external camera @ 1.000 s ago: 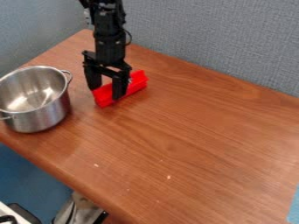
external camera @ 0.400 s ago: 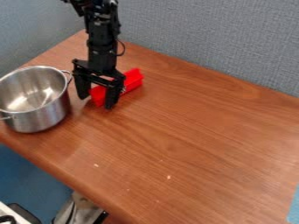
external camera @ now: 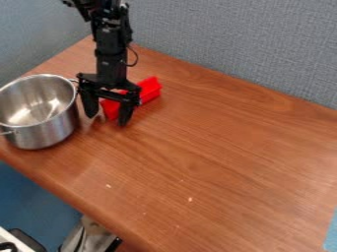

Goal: Move the red object from the metal pot to the table

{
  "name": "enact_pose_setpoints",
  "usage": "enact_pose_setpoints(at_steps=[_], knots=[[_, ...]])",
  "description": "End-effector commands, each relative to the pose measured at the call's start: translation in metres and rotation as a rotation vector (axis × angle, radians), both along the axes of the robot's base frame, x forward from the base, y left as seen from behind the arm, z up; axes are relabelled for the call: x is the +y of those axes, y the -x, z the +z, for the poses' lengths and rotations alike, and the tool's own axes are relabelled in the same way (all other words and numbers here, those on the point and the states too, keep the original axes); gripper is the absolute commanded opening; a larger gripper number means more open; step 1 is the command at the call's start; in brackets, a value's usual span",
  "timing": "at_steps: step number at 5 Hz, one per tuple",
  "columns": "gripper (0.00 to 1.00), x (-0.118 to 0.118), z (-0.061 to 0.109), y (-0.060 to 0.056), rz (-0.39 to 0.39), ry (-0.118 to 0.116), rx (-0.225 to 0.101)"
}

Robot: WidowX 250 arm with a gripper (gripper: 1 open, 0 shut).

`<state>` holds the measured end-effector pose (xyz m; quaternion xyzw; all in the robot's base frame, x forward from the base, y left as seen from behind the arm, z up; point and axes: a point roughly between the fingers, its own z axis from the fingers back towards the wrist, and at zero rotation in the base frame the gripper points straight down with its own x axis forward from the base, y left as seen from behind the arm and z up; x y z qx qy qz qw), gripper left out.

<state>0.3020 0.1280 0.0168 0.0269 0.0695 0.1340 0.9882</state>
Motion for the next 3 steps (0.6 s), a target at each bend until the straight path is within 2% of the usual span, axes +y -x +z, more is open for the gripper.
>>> enact_pose_setpoints(at_steps=[1, 2, 3], knots=[[1.00, -0.004, 0.028, -0.022, 0.050, -0.014, -0.057], [1.00, -0.005, 0.031, -0.037, 0.113, -0.002, -0.053], [1.00, -0.001, 0.034, -0.034, 0.048, 0.008, -0.070]])
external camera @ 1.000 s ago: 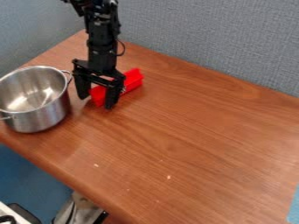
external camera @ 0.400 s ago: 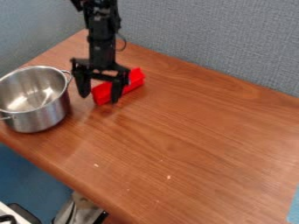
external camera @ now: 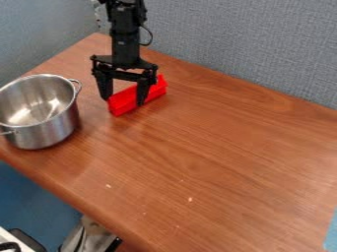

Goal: Move the red object from the metal pot to the table

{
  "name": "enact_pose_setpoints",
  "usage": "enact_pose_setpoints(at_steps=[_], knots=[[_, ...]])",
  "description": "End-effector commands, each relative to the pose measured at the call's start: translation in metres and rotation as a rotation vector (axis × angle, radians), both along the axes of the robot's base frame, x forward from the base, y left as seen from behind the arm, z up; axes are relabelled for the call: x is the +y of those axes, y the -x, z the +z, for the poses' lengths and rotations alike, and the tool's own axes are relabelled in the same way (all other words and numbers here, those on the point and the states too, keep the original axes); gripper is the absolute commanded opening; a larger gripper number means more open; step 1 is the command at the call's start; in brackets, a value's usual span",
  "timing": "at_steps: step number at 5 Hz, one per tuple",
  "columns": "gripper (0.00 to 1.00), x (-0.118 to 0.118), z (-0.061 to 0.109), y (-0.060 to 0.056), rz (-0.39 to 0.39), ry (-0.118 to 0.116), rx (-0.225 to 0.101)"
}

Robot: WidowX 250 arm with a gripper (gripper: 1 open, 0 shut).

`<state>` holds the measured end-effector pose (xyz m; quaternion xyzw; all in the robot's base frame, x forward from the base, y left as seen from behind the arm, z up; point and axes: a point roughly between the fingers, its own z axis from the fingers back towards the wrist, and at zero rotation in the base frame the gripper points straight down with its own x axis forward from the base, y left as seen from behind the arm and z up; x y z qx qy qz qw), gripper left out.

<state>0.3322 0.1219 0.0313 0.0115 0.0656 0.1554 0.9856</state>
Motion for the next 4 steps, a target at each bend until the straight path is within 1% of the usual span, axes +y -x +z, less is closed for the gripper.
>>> enact_pose_setpoints(at_steps=[1, 3, 4], knots=[[1.00, 0.010, 0.021, -0.002, -0.060, -0.012, -0.067], [1.00, 0.015, 0.026, 0.005, -0.206, -0.017, -0.085], [1.00, 0.015, 0.043, 0.001, -0.139, -0.018, -0.086]])
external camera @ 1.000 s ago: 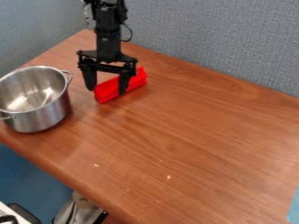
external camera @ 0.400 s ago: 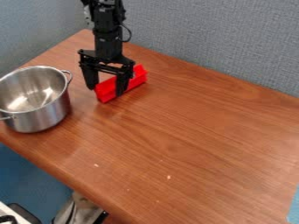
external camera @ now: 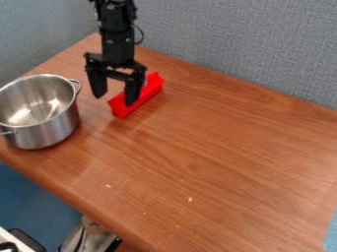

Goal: Move the red object from the metal pot to the table

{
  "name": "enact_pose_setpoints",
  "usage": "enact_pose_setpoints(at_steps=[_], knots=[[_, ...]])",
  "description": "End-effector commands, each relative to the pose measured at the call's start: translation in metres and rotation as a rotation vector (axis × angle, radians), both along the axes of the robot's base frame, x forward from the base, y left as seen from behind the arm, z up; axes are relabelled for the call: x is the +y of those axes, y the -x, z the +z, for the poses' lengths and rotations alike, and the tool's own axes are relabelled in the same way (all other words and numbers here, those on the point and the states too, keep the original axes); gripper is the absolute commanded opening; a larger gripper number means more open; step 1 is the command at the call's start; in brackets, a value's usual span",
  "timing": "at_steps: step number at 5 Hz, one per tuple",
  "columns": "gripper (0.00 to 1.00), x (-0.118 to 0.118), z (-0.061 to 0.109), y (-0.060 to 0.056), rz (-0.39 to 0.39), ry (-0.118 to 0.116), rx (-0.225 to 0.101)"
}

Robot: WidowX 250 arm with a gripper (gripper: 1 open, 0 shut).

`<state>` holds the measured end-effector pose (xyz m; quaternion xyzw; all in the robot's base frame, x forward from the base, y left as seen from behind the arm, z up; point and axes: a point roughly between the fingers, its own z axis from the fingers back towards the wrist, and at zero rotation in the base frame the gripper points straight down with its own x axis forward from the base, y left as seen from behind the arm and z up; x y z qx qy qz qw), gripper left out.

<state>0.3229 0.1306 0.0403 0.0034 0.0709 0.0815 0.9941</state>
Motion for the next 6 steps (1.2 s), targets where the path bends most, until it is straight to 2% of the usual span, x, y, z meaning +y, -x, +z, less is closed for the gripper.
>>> enact_pose_setpoints(at_steps=[1, 2, 4, 6], knots=[[1.00, 0.008, 0.052, -0.013, 0.079, -0.038, -0.104], [1.00, 0.009, 0.070, -0.017, 0.144, -0.038, -0.108], [1.00, 0.009, 0.061, -0.005, 0.230, -0.077, 0.016], [1.00, -0.007, 0.057, 0.005, 0.505, -0.115, 0.070]])
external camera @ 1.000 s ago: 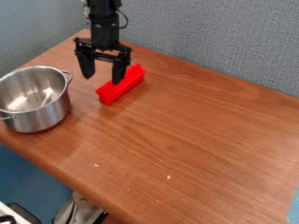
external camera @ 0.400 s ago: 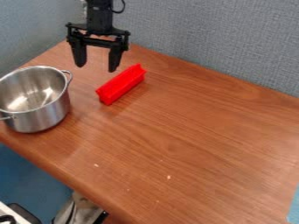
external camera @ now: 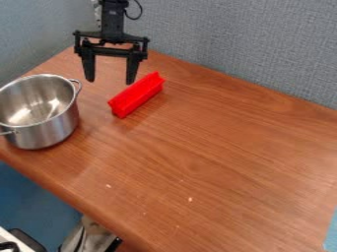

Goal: Move the red object from the metal pot to the table

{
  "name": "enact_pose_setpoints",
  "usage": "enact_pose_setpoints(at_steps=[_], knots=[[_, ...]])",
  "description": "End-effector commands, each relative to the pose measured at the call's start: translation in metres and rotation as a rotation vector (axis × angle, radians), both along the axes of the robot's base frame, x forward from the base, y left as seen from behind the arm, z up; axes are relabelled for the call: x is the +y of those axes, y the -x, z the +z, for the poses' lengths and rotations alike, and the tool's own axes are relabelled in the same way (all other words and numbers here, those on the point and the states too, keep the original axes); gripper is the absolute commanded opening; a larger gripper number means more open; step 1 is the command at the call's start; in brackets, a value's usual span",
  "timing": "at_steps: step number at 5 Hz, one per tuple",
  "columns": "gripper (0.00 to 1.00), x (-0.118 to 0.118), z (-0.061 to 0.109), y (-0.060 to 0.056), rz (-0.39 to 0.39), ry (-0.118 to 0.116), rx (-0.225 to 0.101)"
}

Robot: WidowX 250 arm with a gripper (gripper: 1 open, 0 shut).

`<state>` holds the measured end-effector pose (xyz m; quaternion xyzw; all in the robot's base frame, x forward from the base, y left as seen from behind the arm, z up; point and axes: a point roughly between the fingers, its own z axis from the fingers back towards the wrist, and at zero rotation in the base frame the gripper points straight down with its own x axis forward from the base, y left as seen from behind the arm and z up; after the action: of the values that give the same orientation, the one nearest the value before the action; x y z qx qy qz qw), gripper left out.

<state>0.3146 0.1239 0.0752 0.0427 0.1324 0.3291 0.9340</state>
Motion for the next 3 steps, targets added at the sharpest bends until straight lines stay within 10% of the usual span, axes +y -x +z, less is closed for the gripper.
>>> enact_pose_setpoints(at_steps=[1, 3], knots=[[1.00, -0.004, 0.015, 0.008, 0.111, -0.035, -0.045], [1.00, -0.007, 0.005, 0.030, 0.346, -0.045, -0.032]])
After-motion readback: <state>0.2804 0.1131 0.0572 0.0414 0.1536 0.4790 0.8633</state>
